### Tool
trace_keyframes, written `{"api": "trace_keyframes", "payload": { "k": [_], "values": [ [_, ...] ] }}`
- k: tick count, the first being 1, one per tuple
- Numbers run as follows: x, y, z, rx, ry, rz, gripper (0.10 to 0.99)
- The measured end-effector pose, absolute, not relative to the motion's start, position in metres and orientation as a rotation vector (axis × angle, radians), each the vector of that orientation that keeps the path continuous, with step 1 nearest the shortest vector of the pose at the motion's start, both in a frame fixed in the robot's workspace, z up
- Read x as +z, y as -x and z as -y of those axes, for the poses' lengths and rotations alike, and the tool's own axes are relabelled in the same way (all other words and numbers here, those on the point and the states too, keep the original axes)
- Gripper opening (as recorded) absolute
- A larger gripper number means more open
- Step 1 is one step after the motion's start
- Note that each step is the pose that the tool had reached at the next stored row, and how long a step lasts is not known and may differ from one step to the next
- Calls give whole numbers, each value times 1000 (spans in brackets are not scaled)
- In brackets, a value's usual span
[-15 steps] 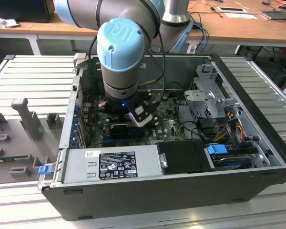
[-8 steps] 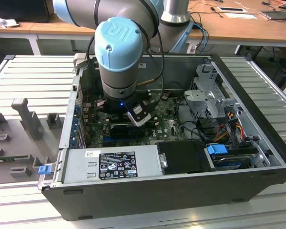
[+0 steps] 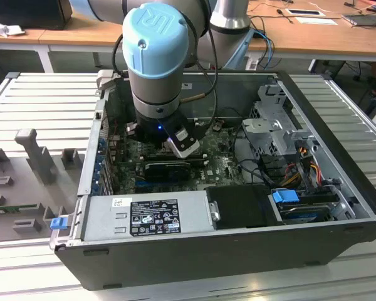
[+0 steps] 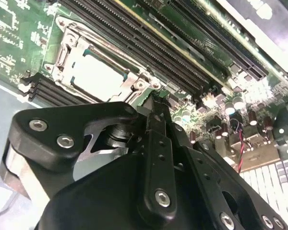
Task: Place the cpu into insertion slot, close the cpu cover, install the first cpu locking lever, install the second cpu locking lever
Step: 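Install the second cpu locking lever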
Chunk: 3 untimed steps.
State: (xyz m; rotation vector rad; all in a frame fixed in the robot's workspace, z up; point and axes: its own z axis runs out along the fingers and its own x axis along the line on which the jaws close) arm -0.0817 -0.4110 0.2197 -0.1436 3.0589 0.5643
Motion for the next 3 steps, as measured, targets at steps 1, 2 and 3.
{"api": "trace_keyframes", "payload": {
  "k": [1,2,3],
  "values": [
    [221,82,411,566,143,-3058,106],
    [221,82,411,566,143,-3058,106],
    [221,82,411,566,144,-3058,106]
  ]
}}
